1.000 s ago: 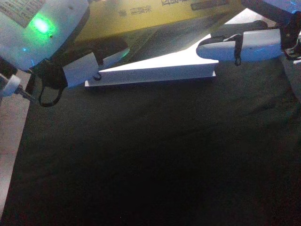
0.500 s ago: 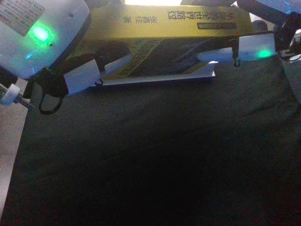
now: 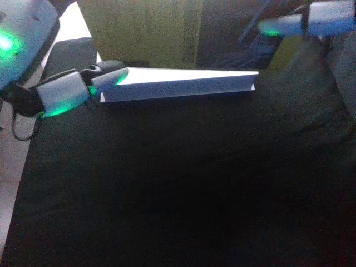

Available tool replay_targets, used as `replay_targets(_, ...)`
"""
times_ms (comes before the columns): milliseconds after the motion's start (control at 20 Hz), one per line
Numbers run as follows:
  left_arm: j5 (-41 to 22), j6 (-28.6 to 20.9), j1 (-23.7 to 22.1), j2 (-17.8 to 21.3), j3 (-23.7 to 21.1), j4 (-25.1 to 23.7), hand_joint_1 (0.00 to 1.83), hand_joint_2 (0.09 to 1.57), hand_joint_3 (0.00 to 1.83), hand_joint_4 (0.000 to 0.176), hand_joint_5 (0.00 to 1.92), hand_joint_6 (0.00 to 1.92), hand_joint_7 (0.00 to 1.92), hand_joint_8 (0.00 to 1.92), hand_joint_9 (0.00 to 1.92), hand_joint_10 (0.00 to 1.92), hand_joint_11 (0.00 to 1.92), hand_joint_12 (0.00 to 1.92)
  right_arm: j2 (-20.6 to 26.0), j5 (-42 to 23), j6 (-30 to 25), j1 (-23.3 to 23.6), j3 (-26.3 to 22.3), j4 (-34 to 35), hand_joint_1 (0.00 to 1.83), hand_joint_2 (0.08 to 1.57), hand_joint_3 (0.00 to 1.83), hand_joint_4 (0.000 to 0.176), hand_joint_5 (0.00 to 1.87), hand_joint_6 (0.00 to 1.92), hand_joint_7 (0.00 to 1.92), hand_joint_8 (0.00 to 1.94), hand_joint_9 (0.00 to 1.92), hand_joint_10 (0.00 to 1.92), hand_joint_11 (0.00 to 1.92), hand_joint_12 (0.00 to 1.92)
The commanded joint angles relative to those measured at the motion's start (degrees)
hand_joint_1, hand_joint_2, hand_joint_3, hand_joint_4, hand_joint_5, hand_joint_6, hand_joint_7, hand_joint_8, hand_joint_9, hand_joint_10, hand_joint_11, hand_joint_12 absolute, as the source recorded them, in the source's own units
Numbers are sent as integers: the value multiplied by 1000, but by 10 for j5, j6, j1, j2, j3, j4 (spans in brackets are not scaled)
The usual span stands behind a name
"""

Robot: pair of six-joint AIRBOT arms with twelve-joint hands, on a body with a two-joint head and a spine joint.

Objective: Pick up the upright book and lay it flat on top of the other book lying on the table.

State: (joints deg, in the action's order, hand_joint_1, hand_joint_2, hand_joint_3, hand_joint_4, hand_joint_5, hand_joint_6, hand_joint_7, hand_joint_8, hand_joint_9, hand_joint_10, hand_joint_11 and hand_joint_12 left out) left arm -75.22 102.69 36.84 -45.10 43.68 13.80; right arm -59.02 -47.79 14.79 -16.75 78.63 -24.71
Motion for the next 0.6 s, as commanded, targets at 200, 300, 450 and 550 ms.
replay_targets(200,-103,3,55,9,-14,12,452,929,0,176,0,0,0,0,0,0,0,0,12,-32,23,48,0,27,1005,1373,6,0,535,1637,1157,1941,1262,1921,1363,1921)
replay_targets(300,-113,2,77,9,-19,19,496,935,0,176,0,0,0,0,0,0,0,0,13,-8,57,66,-4,27,1029,1354,0,0,568,1594,1181,1941,1330,1921,1437,1921)
replay_targets(450,-121,-12,106,1,-25,21,541,985,4,176,0,0,0,0,0,0,0,0,13,9,77,81,1,26,1083,1297,0,0,664,1467,1201,1941,1311,1921,1362,1921)
replay_targets(550,-111,-21,109,-7,-20,23,557,1022,16,171,0,0,0,0,0,0,0,0,12,23,118,91,-2,24,1320,1287,7,0,511,1332,756,1574,711,1743,848,1921)
